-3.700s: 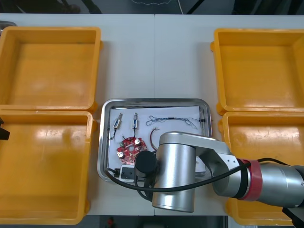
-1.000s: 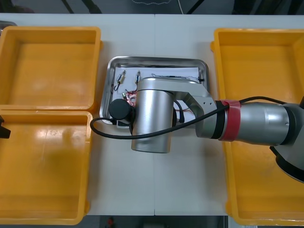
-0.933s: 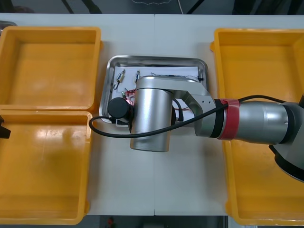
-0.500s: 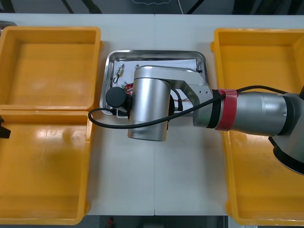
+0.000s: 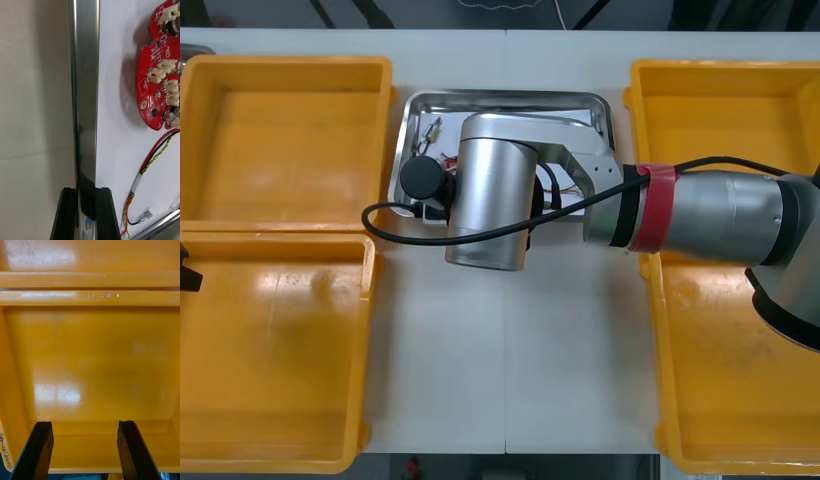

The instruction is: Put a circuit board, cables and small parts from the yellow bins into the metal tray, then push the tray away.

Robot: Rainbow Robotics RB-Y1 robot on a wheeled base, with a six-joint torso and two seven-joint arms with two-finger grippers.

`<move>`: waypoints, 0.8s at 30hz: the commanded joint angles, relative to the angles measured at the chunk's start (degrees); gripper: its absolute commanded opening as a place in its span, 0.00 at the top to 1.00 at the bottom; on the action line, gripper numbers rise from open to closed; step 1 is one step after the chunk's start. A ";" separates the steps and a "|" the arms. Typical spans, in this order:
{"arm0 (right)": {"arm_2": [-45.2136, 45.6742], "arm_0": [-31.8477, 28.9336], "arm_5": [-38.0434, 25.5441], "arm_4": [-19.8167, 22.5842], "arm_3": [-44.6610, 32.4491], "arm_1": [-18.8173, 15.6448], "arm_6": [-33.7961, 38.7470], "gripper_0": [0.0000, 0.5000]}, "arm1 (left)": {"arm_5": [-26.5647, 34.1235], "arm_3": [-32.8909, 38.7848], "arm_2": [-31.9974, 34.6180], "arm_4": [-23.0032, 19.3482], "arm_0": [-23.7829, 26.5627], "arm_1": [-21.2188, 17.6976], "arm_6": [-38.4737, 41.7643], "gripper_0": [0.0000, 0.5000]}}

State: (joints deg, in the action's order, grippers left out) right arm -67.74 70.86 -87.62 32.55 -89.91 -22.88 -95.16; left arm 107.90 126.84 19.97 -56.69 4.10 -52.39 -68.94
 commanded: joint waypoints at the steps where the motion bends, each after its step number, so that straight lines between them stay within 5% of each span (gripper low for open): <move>1: -0.38 3.85 1.84 0.24 1.75 1.25 -3.63 1.00 | -0.59 1.48 1.65 -0.35 -0.67 -1.40 -2.25 0.00; 24: -0.38 6.13 12.21 -0.55 12.39 1.52 -6.79 1.00 | -0.59 1.48 1.65 -0.35 -0.67 -1.40 -2.25 0.00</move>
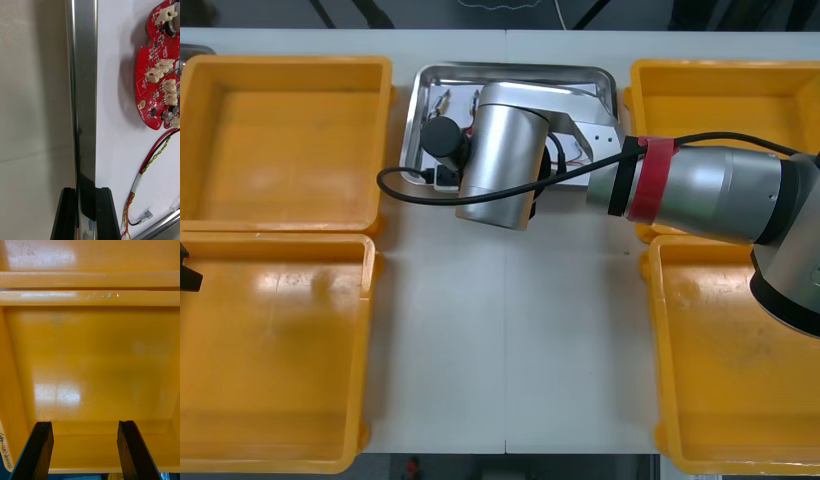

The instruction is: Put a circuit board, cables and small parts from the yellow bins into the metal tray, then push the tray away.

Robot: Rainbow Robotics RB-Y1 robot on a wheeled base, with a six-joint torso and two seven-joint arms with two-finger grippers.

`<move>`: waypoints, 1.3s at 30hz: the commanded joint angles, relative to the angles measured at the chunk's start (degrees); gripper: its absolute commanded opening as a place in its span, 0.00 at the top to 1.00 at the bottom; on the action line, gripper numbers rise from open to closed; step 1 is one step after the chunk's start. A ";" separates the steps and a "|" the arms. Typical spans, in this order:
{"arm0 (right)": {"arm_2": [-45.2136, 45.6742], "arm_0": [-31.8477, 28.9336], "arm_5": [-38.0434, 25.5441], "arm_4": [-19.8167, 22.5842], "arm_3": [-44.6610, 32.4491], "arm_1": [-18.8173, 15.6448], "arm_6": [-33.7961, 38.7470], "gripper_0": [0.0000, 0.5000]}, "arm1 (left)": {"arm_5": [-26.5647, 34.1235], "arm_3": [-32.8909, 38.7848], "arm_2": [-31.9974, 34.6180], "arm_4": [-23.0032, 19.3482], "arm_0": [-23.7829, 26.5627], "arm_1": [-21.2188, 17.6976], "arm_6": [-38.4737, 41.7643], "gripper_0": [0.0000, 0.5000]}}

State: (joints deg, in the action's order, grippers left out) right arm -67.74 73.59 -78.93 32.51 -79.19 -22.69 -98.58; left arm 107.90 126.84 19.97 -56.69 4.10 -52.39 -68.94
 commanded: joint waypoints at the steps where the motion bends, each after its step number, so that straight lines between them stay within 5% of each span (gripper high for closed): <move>1: -0.37 3.40 4.05 -0.52 2.02 1.33 -3.46 1.00 | -0.59 1.48 1.65 -0.35 -0.67 -1.40 -2.25 0.00; 37: -0.46 3.58 17.15 -0.08 18.72 5.11 -8.29 1.00 | -0.59 1.48 1.65 -0.35 -0.67 -1.40 -2.25 0.00; 39: -0.46 3.58 17.06 0.27 18.81 5.11 -8.47 0.90 | -0.59 1.48 1.65 -0.35 -0.67 -1.40 -2.25 0.00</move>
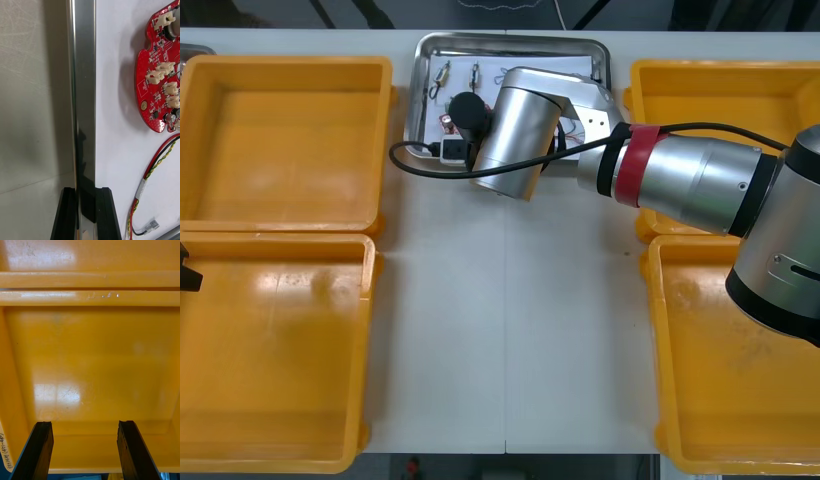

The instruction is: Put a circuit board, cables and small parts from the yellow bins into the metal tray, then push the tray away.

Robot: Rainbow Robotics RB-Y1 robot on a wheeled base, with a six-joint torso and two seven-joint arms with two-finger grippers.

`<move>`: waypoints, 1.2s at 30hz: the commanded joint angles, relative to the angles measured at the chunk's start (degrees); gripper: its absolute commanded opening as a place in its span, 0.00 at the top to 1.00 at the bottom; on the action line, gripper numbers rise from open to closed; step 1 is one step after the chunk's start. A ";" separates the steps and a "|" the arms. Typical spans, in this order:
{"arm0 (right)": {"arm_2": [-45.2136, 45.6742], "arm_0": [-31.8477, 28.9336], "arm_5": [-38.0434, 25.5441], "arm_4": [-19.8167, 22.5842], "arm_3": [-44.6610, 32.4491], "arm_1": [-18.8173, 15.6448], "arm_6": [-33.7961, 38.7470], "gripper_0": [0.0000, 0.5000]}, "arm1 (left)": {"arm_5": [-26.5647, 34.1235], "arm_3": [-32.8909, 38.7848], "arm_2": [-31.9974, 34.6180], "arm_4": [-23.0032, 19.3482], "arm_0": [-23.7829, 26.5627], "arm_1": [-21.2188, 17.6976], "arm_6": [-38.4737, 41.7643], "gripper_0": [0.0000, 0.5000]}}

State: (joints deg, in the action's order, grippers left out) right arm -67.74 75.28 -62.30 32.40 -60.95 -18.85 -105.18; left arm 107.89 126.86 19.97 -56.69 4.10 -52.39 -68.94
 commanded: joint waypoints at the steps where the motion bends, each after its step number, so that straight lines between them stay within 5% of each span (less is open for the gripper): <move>1: -0.46 1.89 0.42 0.47 0.57 1.28 -1.96 0.80 | -0.57 1.46 1.65 -0.35 -0.67 -1.40 -2.25 0.00; 3: -0.46 1.89 0.42 0.29 0.57 1.28 -2.22 0.53 | -0.57 1.46 1.65 -0.35 -0.67 -1.40 -2.25 0.00; 9: -0.20 1.89 -0.10 0.29 -0.83 0.40 -1.78 0.07 | -0.57 1.46 1.65 -0.35 -0.67 -1.40 -2.25 0.00; 14: 1.12 1.80 -2.74 1.79 -4.70 -1.10 -1.25 0.00 | -0.57 1.46 1.65 -0.35 -0.67 -1.40 -2.25 0.00; 25: 10.35 -2.85 -14.17 3.28 -17.80 -3.91 -0.46 0.00 | -0.57 1.46 1.65 -0.35 -0.67 -1.40 -2.25 0.00; 36: 24.68 -14.63 -36.32 -2.43 -37.48 -4.61 -0.11 0.00 | -0.57 1.46 1.65 -0.35 -0.67 -1.40 -2.25 0.00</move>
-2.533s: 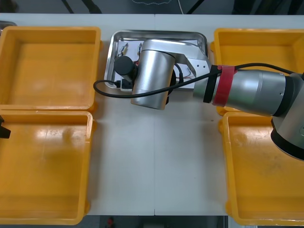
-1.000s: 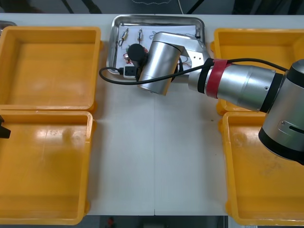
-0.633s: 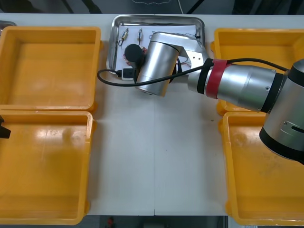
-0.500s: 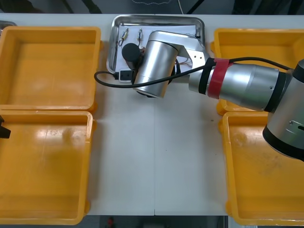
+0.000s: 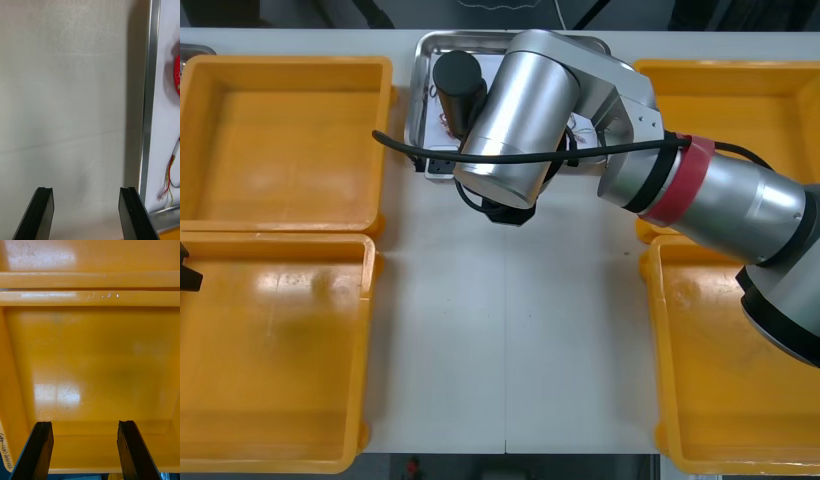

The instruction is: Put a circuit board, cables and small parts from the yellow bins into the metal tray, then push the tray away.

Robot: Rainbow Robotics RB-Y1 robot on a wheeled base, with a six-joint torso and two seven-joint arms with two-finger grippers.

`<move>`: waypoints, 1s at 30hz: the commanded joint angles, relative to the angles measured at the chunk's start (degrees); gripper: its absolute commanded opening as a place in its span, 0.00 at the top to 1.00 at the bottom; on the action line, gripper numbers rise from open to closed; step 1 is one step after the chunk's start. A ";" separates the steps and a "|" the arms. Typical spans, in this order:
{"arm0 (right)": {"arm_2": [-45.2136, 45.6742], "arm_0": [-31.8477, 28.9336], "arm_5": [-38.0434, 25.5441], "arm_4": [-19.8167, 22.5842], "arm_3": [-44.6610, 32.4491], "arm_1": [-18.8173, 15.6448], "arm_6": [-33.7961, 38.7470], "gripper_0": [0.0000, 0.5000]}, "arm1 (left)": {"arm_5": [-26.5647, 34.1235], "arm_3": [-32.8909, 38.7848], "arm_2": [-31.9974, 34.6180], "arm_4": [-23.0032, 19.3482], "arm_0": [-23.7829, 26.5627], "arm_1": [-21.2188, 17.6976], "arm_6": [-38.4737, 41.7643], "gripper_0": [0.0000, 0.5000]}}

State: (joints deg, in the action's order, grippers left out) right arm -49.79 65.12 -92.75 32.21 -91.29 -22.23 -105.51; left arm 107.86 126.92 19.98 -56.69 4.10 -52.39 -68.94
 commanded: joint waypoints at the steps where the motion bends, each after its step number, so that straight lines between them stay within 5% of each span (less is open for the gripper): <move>1: 8.48 -5.97 -8.32 -2.77 -9.17 -1.23 0.22 0.00 | -0.55 1.40 1.64 -0.35 -0.67 -1.40 -2.25 0.00; 6: 16.39 -12.39 -17.25 -4.96 -17.35 -1.32 0.83 0.00 | -0.55 1.40 1.64 -0.35 -0.67 -1.40 -2.25 0.00; 14: 27.99 -20.92 -17.25 -9.09 -29.12 -1.50 2.59 0.00 | -0.55 1.40 1.64 -0.35 -0.67 -1.40 -2.25 0.00; 22: 40.65 -27.59 -17.25 -5.05 -34.40 -2.82 7.95 0.00 | -0.55 1.40 1.64 -0.35 -0.67 -1.40 -2.25 0.00; 30: 51.46 -37.44 -17.25 -0.13 -40.81 -8.88 17.62 0.00 | -0.55 1.40 1.64 -0.35 -0.67 -1.40 -2.25 0.00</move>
State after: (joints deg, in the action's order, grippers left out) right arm -2.21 31.77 -109.83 31.06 -128.07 -26.67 -91.53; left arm 107.84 126.96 19.98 -56.69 4.09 -52.39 -68.94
